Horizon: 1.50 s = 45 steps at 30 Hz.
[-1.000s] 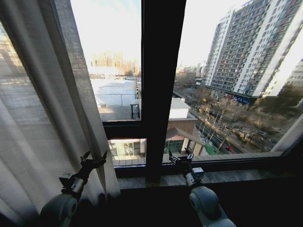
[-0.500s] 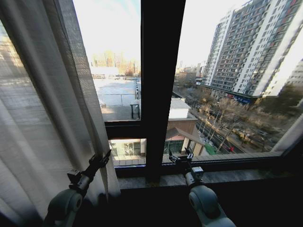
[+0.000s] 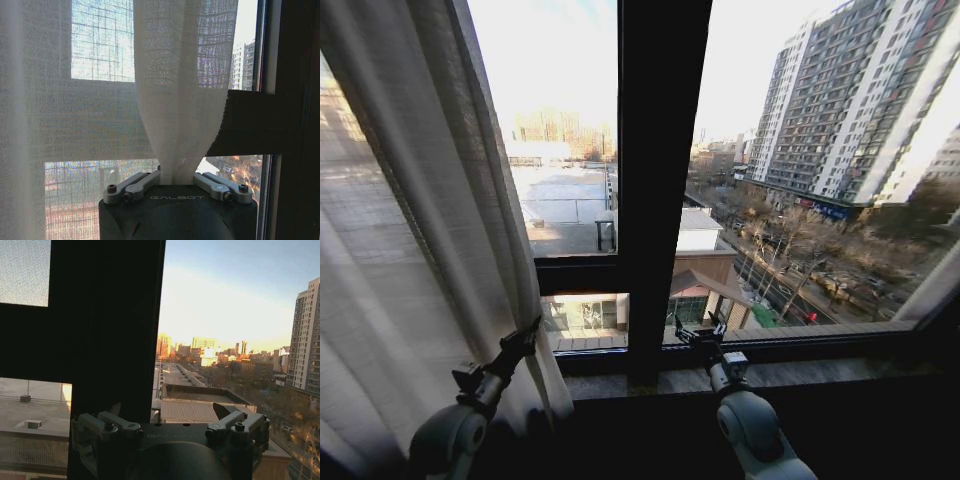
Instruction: Open the curtains by pulling them apart, changing their state from closed to fully open.
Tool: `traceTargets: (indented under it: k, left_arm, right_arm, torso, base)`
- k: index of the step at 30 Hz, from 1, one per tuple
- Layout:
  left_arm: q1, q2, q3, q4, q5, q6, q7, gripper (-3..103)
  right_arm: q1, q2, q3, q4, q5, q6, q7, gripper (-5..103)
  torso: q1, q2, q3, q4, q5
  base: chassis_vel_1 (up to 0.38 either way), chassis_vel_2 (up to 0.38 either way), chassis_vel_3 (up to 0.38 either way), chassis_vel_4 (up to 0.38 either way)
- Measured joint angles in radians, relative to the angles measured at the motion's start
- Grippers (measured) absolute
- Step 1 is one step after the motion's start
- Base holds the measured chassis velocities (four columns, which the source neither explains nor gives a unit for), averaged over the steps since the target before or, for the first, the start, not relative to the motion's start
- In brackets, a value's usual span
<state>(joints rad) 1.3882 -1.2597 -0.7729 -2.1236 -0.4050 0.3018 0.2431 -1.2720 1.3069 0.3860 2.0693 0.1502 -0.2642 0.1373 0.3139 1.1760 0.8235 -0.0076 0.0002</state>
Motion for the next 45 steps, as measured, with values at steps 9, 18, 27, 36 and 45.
traceTargets:
  k: [9,18,27,36,45]
  left_arm:
    - [0.018,-0.01,-0.008,-0.027,-0.001,0.0,-0.002,0]
    - [0.04,-0.014,-0.02,-0.055,-0.001,-0.002,-0.009,0]
    - [0.059,-0.028,-0.024,-0.088,-0.002,-0.004,-0.023,0]
    - [0.076,-0.041,-0.036,-0.118,0.0,-0.006,-0.024,0]
    - [0.092,-0.052,-0.043,-0.141,0.002,-0.008,-0.025,0]
  right_arm:
    - [-0.007,-0.004,-0.003,0.013,-0.006,0.002,-0.005,100]
    - [-0.013,-0.007,-0.006,0.029,-0.005,0.002,-0.006,100]
    - [-0.024,-0.012,-0.013,0.05,-0.005,0.002,-0.007,100]
    - [-0.041,-0.014,-0.03,0.069,-0.009,0.001,-0.008,100]
    - [-0.048,-0.013,-0.041,0.074,-0.014,0.005,-0.009,100]
  torso:
    - [0.0,0.0,0.0,-0.0002,0.0001]
    - [0.0,0.0,0.0,0.0002,-0.0003]
    - [0.0,0.0,0.0,-0.0001,-0.0001]
    - [0.0,0.0,0.0,0.0,0.0]
    - [0.0,0.0,0.0,0.0,0.0003]
  base:
    - [0.031,0.028,-0.028,-0.022]
    - [0.19,0.173,-0.176,-0.188]
    - [0.292,0.305,-0.311,-0.307]
    - [0.361,0.356,-0.358,-0.36]
    - [0.35,0.347,-0.347,-0.346]
